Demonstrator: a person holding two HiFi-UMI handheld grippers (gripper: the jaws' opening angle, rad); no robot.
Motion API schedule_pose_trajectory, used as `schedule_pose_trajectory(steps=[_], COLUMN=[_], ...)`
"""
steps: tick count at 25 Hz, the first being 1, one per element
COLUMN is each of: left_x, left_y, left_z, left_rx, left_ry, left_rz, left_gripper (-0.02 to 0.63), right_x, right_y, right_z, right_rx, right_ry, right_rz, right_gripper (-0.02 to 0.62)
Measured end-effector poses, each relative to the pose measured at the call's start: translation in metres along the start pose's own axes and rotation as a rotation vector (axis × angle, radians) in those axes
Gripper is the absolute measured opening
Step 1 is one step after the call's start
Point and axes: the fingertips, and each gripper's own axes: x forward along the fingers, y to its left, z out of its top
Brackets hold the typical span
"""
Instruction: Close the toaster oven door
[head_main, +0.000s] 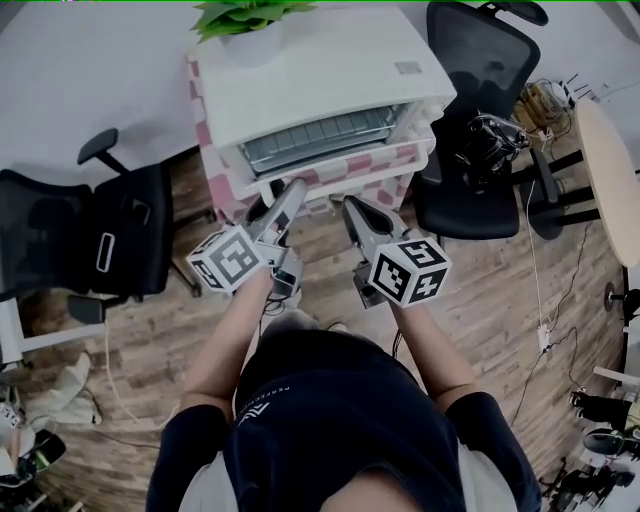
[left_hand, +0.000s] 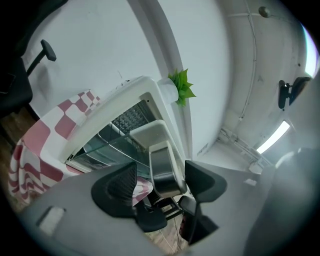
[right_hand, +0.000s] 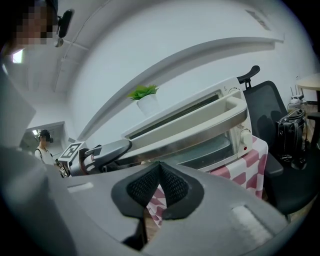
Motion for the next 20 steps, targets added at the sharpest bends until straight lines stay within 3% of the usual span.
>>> schedule_pose_trajectory(steps=[8,10,13,20], left_x=[0.012,0.015,0.019,0.021], left_y=[0.001,-0.003,-0.011,-0.006], left_z=[0.021,0.028,0.044,0.049], left_rx=[0.000,0.047,0.177,0.189], left_ry=[-0.020,-0.042,-0.087,-0.072], left_rz=[-0.022,-0.037,-0.059,-0.053], left_gripper=[0.337,0.341,0.292,0.290], right_x=[0.015,0.016,0.017,0.015], right_y=[0.003,0.003,0.002,-0.002], right_z=[0.000,0.000,0.000,-0.002], right_rx=[0.014,0.019,0.026,0.041], right_ry=[0.007,0.007,0.004,-0.002], right_rz=[-0.007,-0.014,-0.024,-0.043], right_gripper=[0.003,0.003,0.003,0.003])
